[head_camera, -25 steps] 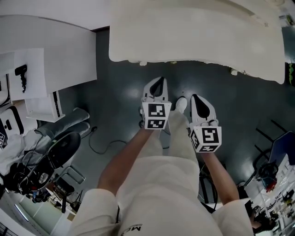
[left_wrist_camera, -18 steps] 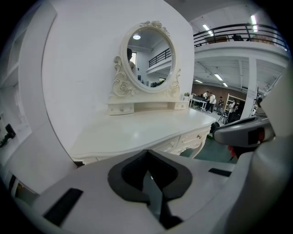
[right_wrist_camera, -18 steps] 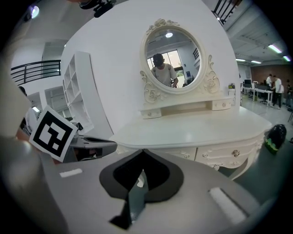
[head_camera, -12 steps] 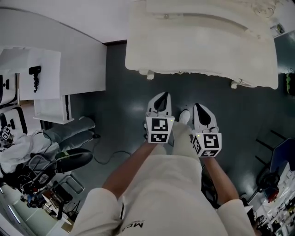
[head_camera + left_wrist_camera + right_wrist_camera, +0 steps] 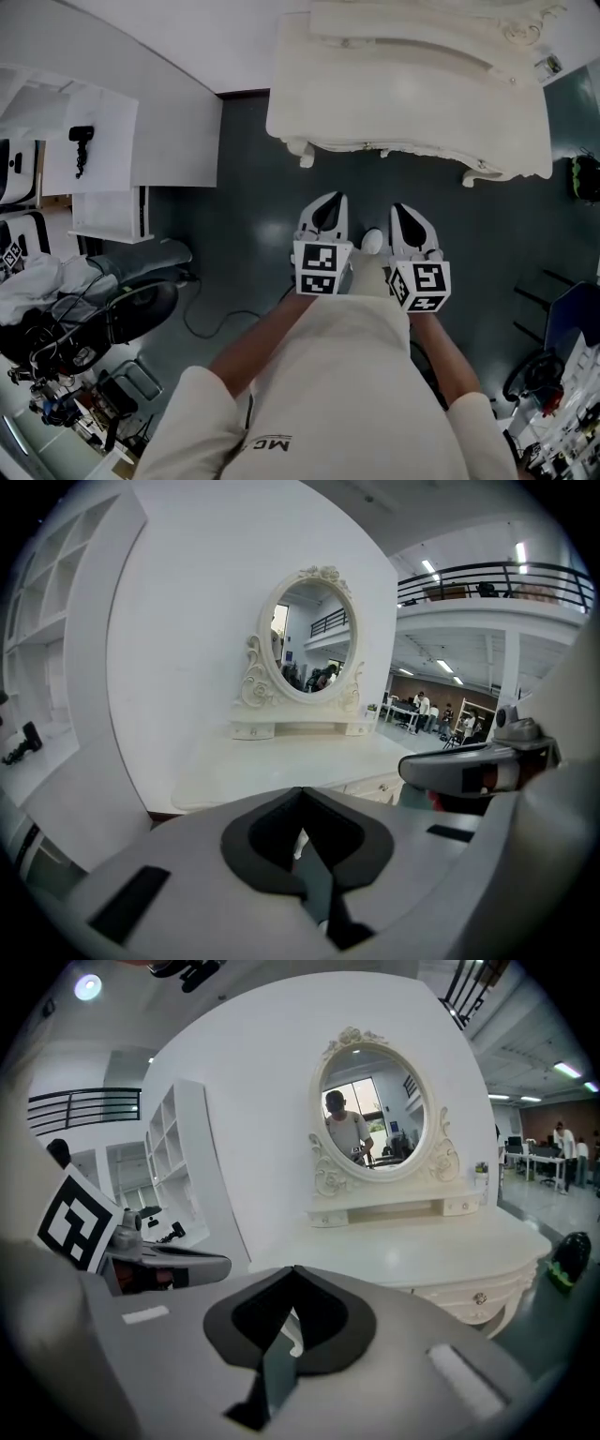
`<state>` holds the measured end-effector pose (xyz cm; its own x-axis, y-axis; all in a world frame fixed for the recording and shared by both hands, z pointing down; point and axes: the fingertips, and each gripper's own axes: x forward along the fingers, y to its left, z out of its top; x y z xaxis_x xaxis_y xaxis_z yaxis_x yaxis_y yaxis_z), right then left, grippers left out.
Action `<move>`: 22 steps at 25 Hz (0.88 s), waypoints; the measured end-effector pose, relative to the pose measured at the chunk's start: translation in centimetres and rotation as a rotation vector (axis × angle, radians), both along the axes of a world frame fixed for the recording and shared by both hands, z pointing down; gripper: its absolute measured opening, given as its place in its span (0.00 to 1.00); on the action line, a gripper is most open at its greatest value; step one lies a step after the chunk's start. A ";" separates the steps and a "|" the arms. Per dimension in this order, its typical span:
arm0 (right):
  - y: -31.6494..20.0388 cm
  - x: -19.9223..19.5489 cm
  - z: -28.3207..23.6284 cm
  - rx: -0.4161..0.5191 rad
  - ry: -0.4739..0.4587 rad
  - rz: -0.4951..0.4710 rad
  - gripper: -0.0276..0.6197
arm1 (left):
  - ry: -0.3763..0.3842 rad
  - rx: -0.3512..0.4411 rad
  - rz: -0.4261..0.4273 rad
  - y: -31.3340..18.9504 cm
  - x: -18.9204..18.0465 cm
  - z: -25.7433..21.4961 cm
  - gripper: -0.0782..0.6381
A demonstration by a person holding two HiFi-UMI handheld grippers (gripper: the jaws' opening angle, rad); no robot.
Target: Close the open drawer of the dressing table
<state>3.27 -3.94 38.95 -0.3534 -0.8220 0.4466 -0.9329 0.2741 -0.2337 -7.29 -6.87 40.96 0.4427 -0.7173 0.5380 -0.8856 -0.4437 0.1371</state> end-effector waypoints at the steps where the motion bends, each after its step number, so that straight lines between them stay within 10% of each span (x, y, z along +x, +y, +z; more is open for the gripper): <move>1: 0.1 -0.2 -0.7 0.016 0.002 -0.005 0.04 | 0.004 0.006 0.000 0.3 -0.2 -0.5 0.12; 22: 3.3 -7.0 -9.3 0.237 0.029 -0.095 0.04 | 0.070 0.173 0.078 5.5 -3.5 -9.1 0.12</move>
